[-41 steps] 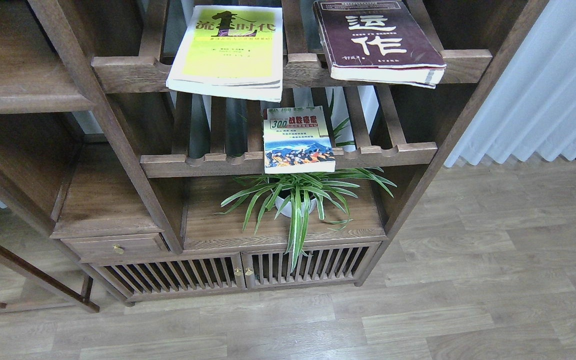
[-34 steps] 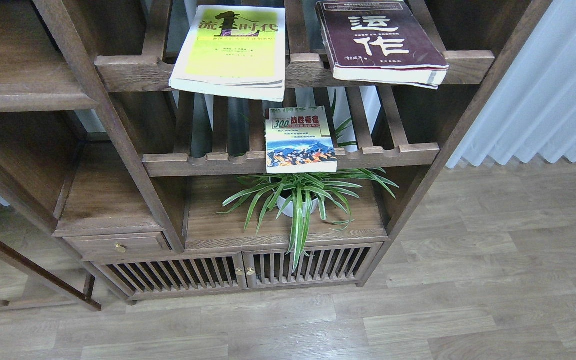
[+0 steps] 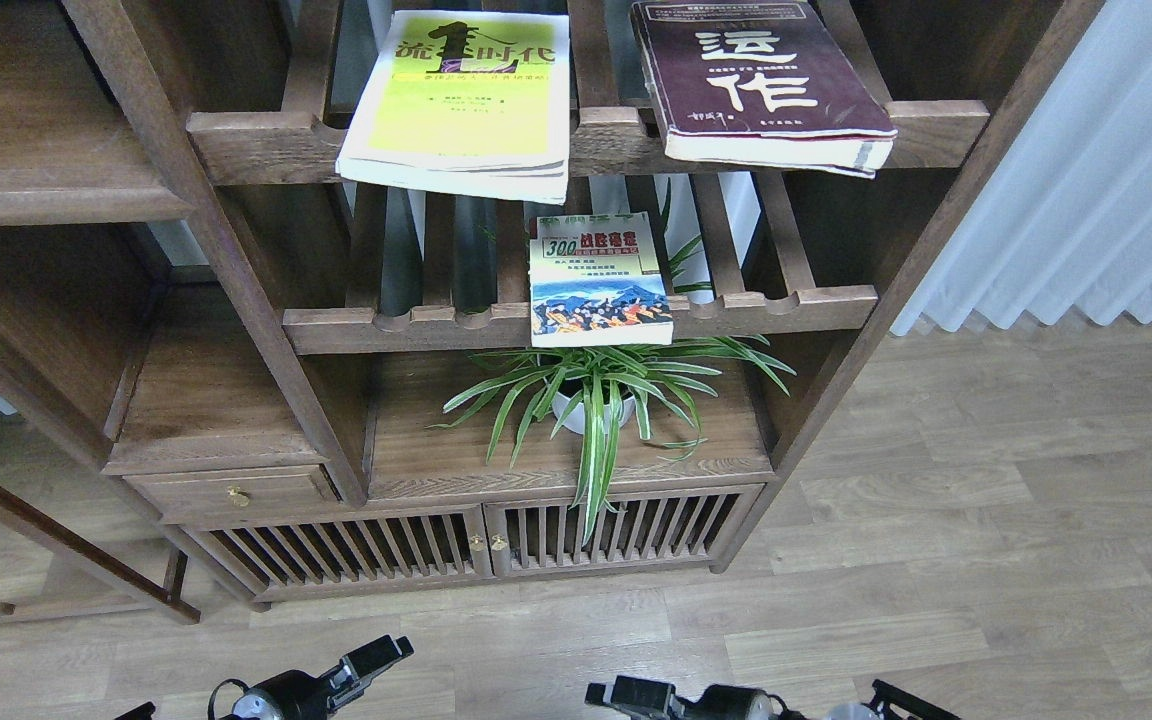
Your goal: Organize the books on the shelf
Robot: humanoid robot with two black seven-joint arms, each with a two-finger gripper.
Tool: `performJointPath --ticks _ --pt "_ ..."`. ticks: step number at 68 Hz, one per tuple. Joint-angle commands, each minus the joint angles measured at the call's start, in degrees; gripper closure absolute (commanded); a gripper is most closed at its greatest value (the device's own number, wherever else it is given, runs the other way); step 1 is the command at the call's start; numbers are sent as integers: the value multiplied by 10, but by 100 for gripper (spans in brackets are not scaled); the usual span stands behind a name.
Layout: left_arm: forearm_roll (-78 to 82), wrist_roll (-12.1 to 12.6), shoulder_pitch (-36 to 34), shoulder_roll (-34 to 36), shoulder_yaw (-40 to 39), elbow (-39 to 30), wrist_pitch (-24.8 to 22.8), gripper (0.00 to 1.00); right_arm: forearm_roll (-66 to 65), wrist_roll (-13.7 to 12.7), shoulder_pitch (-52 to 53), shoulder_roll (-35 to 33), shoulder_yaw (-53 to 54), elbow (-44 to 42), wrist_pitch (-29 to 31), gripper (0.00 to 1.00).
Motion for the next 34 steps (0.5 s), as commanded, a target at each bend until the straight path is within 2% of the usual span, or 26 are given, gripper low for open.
performJointPath --ticks 1,24,34 --pt "-32 -9 0 0 -1 -23 0 0 3 0 6 0 40 12 0 0" --pt "-33 -11 -6 0 0 -31 0 0 3 0 16 0 113 88 0 0" --pt "-33 -12 2 0 -1 -29 0 0 3 0 54 0 132 95 0 0"
